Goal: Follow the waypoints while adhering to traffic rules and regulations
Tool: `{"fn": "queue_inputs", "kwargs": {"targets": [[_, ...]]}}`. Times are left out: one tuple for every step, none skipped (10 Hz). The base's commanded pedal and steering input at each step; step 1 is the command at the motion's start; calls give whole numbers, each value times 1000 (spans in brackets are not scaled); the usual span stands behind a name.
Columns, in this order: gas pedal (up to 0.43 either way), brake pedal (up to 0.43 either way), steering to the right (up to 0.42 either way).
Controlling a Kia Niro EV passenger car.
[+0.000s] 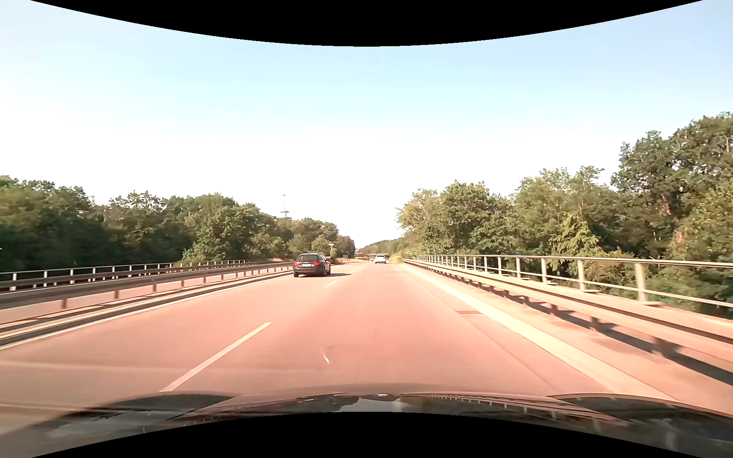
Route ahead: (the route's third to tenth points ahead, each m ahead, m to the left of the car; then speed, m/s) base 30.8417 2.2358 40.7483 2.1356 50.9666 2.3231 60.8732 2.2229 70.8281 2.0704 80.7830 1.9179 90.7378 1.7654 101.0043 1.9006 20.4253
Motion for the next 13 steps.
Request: {"fn": "queue_inputs", "kwargs": {"targets": [[157,0,1],[157,0,1],[157,0,1],[157,0,1],[157,0,1],[157,0,1],[157,0,1],[157,0,1],[157,0,1],[157,0,1],[157,0,1],[157,0,1],[157,0,1]]}}
